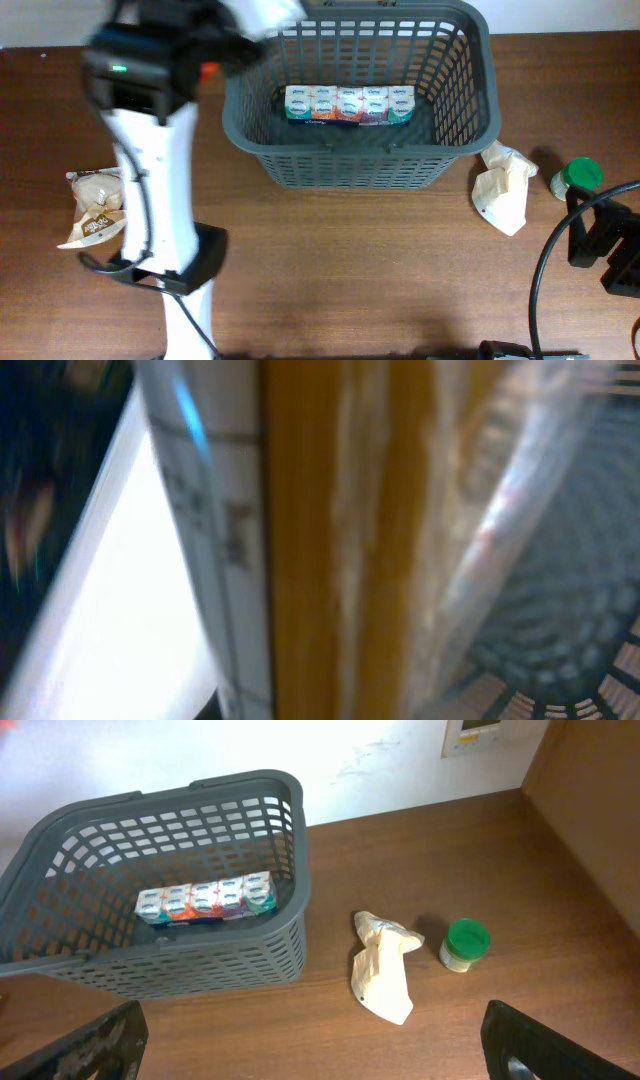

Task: Pack container
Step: 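Lift the pasta bag into the basket beside the tissues and release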

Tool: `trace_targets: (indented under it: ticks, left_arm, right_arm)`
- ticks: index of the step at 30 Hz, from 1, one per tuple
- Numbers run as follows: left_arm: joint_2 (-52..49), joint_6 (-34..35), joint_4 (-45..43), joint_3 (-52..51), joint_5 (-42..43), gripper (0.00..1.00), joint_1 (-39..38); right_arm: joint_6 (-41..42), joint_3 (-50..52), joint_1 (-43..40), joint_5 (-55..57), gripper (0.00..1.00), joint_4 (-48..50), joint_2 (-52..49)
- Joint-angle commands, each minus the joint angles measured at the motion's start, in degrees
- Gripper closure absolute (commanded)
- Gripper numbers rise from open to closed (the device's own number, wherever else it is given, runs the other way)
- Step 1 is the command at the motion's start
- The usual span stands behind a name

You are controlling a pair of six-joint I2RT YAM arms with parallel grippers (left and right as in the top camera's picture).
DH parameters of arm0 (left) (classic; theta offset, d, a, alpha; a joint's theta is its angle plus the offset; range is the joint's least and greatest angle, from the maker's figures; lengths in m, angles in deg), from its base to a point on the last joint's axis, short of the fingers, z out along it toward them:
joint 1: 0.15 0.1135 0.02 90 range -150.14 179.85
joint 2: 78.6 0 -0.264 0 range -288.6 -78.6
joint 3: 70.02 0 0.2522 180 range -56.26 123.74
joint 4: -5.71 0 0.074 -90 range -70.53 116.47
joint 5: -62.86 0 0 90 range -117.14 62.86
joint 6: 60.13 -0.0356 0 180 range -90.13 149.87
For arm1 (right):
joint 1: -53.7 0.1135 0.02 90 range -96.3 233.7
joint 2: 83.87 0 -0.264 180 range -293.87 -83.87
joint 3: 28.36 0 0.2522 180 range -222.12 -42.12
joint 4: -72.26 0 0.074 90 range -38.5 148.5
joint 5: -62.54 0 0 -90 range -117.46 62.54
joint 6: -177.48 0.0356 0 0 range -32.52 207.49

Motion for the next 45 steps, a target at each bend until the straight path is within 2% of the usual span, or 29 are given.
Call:
trace_targets:
  ticks: [1, 6, 7, 12, 17, 22, 25, 26, 27, 28, 32, 38, 42, 45]
  left_arm:
    - [2.5, -20.8, -1.1, -3.1, 1.9, 0.98, -8.6]
    - [2.5, -20.7, -6.3, -20.1, 1.7, 0.98, -14.1]
    - [2.5, -16.9, -10.3, -27.7, 1.7, 0.98, -14.6]
    - [2.5, -6.0, -17.9, -45.3, 1.7, 0.98, -14.6]
    - [2.5, -2.9, -22.7, -54.7, -3.7, 0.98, -14.6]
    - [2.4, -2.6, -27.2, -56.0, -4.3, 0.91, -14.1]
    - [2.4, -1.2, -29.2, -56.0, -7.5, 0.73, -13.8]
    - [2.4, -1.2, -29.5, -56.0, -8.7, 0.62, -13.8]
    - [2.4, -0.9, -29.7, -56.0, -9.7, 0.13, -13.8]
    - [2.4, -0.5, -29.8, -55.9, -9.9, 0.01, -13.8]
    - [4.4, 7.5, -28.8, -54.3, -12.5, 0.01, -13.8]
    - [12.4, 19.8, -20.9, -42.3, -16.4, 0.01, -11.4]
    - [17.4, 28.4, -15.1, -35.9, -16.3, 0.01, -5.0]
    - [19.5, 32.2, -10.2, -35.2, -16.3, 0.01, 4.0]
  right_arm:
    - [-0.3, 0.0, 0.1, 0.7, 0.01, -0.3, -0.1]
    - [-0.3, 0.0, 0.1, 0.7, 0.01, -0.3, -0.1]
    - [-0.3, 0.0, 0.1, 0.7, 0.01, -0.3, -0.1]
    - [-0.3, 0.0, 0.1, 0.7, 0.01, -0.3, -0.1]
    - [-0.3, 0.0, 0.1, 0.7, 0.01, -0.3, -0.1]
    - [-0.3, 0.0, 0.1, 0.7, 0.01, -0.3, -0.1]
    - [-0.3, 0.0, 0.1, 0.7, 0.01, -0.3, -0.1]
    - [-0.3, 0.0, 0.1, 0.7, 0.01, -0.3, -0.1]
    - [-0.3, 0.0, 0.1, 0.7, 0.01, -0.3, -0.1]
    - [-0.3, 0.0, 0.1, 0.7, 0.01, -0.3, -0.1]
    - [-0.3, 0.0, 0.1, 0.7, 0.01, -0.3, -0.1]
    - [-0.3, 0.0, 0.1, 0.7, 0.01, -0.3, -0.1]
    - [-0.3, 0.0, 0.1, 0.7, 0.01, -0.3, -0.1]
    - [-0.3, 0.0, 0.1, 0.7, 0.01, -0.3, -0.1]
